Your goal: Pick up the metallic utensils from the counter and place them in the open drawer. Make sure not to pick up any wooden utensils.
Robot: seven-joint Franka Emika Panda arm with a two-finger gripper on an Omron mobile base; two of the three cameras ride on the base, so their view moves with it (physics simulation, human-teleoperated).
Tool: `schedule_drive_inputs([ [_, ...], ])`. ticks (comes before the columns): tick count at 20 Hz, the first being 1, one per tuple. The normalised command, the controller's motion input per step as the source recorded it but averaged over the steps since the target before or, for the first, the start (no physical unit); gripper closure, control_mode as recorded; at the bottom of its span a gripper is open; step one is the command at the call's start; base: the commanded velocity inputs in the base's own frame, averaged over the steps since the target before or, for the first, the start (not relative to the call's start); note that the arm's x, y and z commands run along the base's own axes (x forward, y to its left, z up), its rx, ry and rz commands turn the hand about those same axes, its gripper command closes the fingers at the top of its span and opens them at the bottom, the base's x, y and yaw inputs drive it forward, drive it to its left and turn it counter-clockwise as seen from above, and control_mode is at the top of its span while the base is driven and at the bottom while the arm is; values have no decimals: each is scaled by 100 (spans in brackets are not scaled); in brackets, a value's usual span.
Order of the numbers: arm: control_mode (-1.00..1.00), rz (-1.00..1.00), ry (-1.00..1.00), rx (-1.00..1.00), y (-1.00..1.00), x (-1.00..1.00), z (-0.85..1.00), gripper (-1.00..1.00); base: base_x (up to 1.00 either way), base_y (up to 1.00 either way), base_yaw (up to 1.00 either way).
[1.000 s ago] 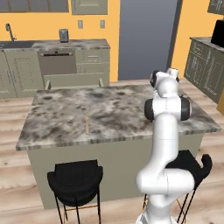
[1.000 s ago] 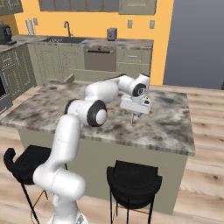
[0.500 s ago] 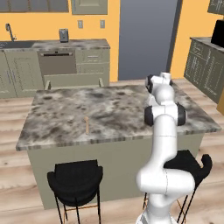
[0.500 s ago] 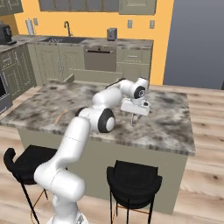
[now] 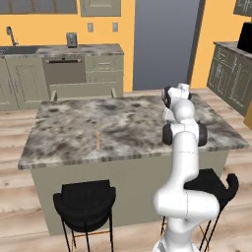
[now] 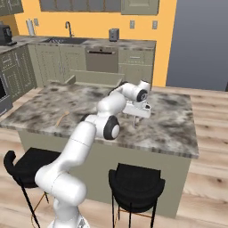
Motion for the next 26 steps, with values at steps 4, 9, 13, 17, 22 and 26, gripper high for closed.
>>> schedule_drive_inputs([
  [4, -100, 0, -3, -15, 28, 0, -51, -100, 0, 0, 0],
  [9, -100, 0, -5, -4, 13, 0, -36, -100, 0, 0, 0],
  [13, -100, 0, -3, -5, 16, 0, -30, 100, 0, 0, 0],
  [17, -100, 3, -5, 0, 20, -3, -19, 100, 0, 0, 0],
  [22, -100, 14, -4, 0, 23, -21, -8, 100, 0, 0, 0],
  [26, -100, 17, -3, 0, 29, -43, 0, 100, 0, 0, 0],
])
